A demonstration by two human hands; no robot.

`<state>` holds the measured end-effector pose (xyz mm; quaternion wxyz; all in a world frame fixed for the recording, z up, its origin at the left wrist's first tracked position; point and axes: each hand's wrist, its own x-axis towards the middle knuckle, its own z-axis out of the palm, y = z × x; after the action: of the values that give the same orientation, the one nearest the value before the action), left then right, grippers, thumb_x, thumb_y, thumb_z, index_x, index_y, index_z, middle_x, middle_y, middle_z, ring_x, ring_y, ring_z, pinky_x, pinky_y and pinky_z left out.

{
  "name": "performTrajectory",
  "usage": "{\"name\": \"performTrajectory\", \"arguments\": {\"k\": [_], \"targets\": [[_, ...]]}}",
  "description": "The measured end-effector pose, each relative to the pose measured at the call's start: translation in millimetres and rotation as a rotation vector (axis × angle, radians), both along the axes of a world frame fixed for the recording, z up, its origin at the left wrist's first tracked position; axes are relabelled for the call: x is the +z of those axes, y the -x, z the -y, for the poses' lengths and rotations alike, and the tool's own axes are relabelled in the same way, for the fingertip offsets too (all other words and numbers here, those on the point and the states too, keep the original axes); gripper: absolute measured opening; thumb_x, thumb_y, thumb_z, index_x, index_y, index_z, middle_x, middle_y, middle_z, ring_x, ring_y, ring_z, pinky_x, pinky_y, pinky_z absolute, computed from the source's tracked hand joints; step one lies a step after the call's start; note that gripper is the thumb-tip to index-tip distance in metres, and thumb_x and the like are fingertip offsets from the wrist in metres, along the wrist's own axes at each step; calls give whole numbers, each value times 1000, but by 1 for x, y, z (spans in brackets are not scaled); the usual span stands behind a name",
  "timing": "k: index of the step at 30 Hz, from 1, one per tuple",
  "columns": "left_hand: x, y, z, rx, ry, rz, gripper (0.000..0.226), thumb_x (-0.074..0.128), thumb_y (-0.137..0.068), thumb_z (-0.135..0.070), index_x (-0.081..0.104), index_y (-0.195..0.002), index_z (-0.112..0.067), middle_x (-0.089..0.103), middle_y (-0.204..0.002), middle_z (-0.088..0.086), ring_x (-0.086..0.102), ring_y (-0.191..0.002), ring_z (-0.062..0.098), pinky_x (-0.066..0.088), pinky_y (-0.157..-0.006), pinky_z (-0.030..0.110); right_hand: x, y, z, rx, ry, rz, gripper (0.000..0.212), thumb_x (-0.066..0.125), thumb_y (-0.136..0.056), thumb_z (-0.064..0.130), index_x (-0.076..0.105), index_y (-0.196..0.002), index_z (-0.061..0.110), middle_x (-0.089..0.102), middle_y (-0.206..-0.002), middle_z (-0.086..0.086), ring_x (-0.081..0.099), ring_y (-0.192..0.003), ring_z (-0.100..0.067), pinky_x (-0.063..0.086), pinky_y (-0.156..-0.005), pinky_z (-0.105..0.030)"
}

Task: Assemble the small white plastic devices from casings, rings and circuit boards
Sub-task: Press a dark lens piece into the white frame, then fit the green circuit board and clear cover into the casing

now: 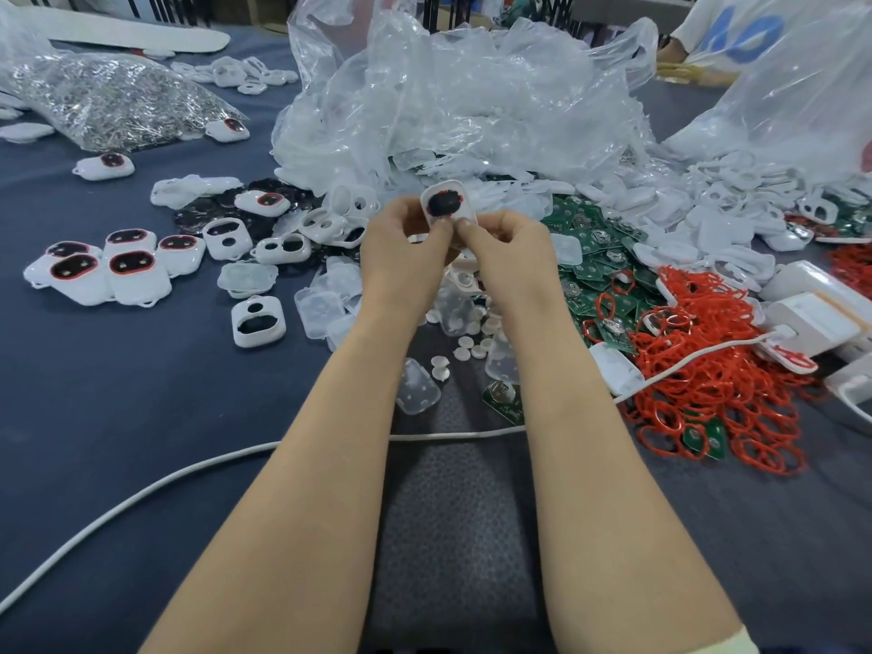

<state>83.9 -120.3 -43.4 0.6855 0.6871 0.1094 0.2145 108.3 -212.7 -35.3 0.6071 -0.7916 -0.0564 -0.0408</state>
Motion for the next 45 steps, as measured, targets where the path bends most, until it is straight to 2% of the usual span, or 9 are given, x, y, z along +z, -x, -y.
{"name": "performTrajectory", "arguments": {"k": [3,6,10,20,24,31,36,41,45], "targets": [[1,0,-2,10,71,-24,10,61,-90,-6,63,-99,-9,69,-97,9,70,-88,17,57,-73,21,11,-2,22,-42,141,47,19,60,-92,31,65,-103,17,65,-94,7,60,-75,1,42,-62,-12],[3,0,-4,8,212,-53,12,59,-90,-3,60,-87,-14,67,-88,5,68,-66,5,52,-62,12,15,-8,59,-358,405,97,20,55,-90,17,68,-105,16,68,-104,0,62,-94,-16,41,-75,-22],[5,-1,-3,-29,307,-59,12,57,-91,-2,59,-89,-14,65,-84,2,66,-57,3,53,-61,14,3,-10,77,-309,657,-165,22,61,-84,12,71,-102,4,69,-103,-15,63,-97,-33,49,-83,-35],[8,1,-8,33,483,-90,3,58,-94,-16,55,-94,-16,66,-116,14,61,-66,10,46,-50,12,9,-4,44,-133,606,93,28,56,-82,7,66,-106,18,63,-109,-6,58,-103,-22,45,-84,-30],[9,2,-12,79,489,-95,4,51,-96,-13,50,-94,-16,71,-87,0,59,-68,12,35,-38,11,9,-1,41,0,774,34,42,53,-84,7,60,-123,20,51,-130,-12,51,-117,-27,41,-102,-37],[7,-1,-12,119,542,-49,13,54,-97,-20,51,-106,-11,70,-104,11,61,-62,7,49,-57,16,24,15,31,340,860,-70,6,68,-85,24,71,-89,21,67,-84,5,59,-72,-8,45,-59,-19],[5,-4,-13,142,537,-34,15,55,-97,-20,53,-106,-8,68,-112,15,63,-68,8,52,-61,18,18,12,21,245,846,-12,56,60,-89,12,44,-141,22,60,-126,-7,61,-93,-21,44,-76,-27],[3,-4,-11,146,512,-44,13,55,-97,-20,52,-106,-11,68,-114,14,61,-56,2,51,-59,16,12,11,21,117,858,-5,36,70,-82,24,56,-111,9,62,-103,-8,61,-91,-26,51,-77,-36],[5,-2,-9,138,465,-68,12,51,-97,-19,50,-108,-14,67,-115,13,60,-58,5,47,-52,13,5,10,14,147,957,-48,33,69,-85,21,56,-112,6,62,-107,-9,59,-98,-27,52,-82,-37]]}}
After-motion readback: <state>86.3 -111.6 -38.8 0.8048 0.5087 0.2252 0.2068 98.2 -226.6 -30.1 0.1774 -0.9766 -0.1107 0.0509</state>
